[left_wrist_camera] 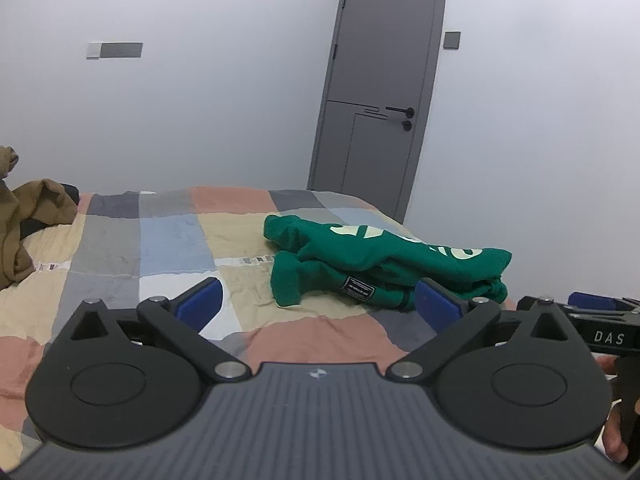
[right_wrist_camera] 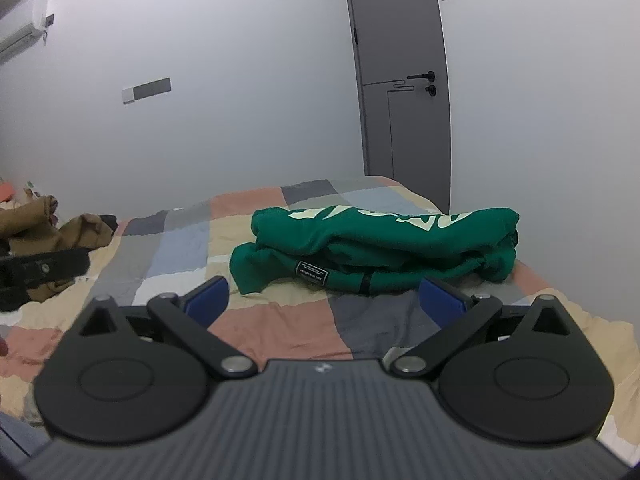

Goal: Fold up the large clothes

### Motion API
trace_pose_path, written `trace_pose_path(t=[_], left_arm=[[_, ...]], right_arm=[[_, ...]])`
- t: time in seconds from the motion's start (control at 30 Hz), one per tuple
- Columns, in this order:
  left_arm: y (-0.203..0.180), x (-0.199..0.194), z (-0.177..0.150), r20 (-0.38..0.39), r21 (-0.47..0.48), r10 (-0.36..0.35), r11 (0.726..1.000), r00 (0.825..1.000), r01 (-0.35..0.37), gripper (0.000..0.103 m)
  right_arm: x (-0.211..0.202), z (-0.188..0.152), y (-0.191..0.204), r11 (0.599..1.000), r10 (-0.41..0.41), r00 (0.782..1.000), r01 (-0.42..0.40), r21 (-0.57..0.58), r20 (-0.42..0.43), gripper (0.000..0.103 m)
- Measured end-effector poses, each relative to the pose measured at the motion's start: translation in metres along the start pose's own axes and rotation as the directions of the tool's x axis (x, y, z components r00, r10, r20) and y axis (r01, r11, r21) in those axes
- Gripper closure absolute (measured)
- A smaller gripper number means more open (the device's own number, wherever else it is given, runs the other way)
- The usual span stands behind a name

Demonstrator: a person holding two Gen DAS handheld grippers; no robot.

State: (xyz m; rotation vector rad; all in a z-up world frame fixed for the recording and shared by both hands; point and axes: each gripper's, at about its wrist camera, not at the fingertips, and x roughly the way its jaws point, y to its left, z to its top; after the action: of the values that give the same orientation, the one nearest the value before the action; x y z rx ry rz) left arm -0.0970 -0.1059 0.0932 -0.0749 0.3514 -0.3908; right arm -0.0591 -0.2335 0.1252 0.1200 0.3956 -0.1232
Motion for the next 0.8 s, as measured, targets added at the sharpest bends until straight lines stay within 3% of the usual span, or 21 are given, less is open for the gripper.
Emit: trace_pose_path(t=[0.8], left_arm=[[-0.0040,0.0007,-0.0012,-0.024,0.029,0.009,1.000,1.000,-0.009,0.000]], right_arm=[[-0.0005,-0.0031,0.0015,1.000,-0.012,0.999,0.011,-0.014,-0.035,0.000]])
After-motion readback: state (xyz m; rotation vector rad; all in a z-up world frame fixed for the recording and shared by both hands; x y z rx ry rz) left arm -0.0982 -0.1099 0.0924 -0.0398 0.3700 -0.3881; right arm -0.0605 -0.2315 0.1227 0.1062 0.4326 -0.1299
